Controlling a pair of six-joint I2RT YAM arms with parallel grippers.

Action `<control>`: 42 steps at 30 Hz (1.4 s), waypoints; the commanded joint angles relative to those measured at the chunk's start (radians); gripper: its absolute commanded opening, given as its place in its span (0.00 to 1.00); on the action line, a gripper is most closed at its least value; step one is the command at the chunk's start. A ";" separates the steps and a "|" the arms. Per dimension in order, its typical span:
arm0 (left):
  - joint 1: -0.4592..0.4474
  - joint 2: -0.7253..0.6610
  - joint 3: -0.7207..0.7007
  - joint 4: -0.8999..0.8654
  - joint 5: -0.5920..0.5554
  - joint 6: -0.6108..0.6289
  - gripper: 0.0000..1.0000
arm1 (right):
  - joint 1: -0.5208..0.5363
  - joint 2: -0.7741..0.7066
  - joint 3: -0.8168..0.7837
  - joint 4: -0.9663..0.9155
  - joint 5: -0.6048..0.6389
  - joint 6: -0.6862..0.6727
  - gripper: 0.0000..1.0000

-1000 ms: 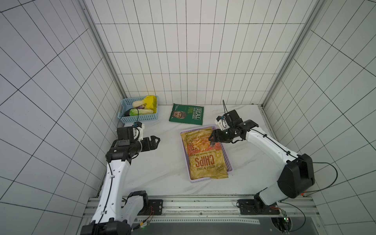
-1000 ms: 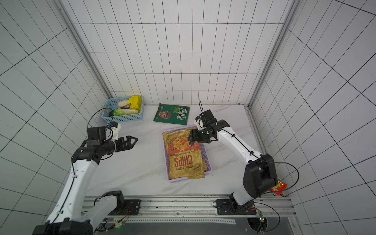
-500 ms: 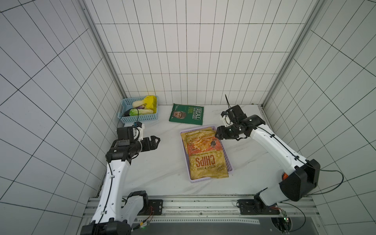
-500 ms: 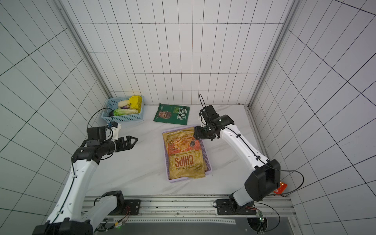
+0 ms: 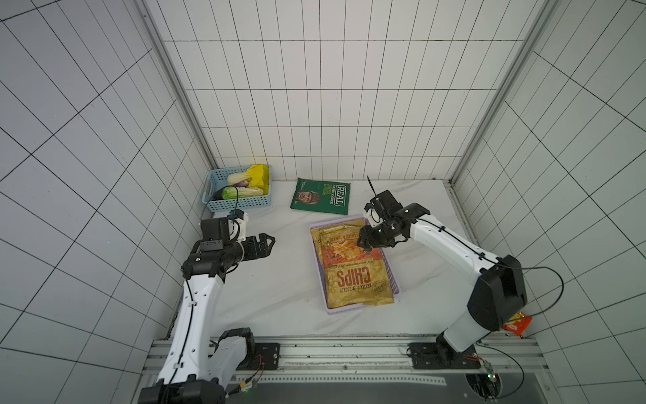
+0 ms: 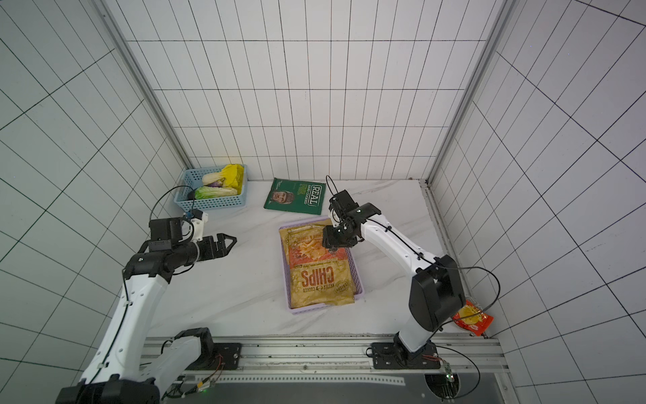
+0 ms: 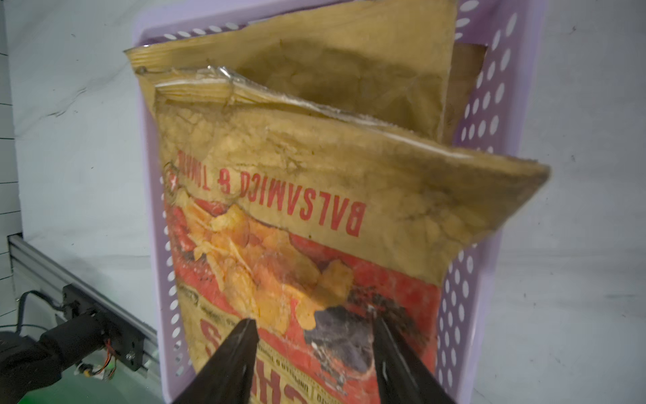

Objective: Put the potato chips into the basket
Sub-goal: Place the potato chip in the basket.

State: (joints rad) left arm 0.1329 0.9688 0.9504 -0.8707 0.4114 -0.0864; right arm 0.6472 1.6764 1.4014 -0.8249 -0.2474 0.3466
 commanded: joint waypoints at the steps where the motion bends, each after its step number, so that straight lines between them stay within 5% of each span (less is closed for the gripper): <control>1: 0.004 -0.004 -0.007 0.032 0.001 0.008 0.98 | -0.007 0.095 0.051 0.037 0.054 -0.026 0.57; 12: 0.004 -0.004 -0.007 0.032 0.002 0.009 0.98 | 0.023 0.251 0.193 0.086 -0.015 -0.090 0.58; 24: 0.004 -0.008 -0.007 0.033 0.003 0.009 0.98 | 0.064 -0.112 -0.008 -0.001 -0.021 -0.005 0.55; 34: 0.004 -0.010 -0.007 0.033 0.002 0.008 0.98 | 0.177 -0.374 -0.301 -0.067 0.026 0.098 0.20; 39: 0.004 -0.008 -0.007 0.034 0.004 0.008 0.98 | 0.190 -0.350 -0.392 -0.019 0.039 0.115 0.03; 42: 0.004 -0.010 -0.007 0.033 0.003 0.010 0.98 | 0.198 -0.284 -0.403 0.008 0.050 0.113 0.01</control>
State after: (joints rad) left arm 0.1329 0.9691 0.9493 -0.8635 0.4118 -0.0864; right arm 0.8291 1.3483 1.0328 -0.8520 -0.2245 0.4435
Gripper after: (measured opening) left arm 0.978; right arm 0.042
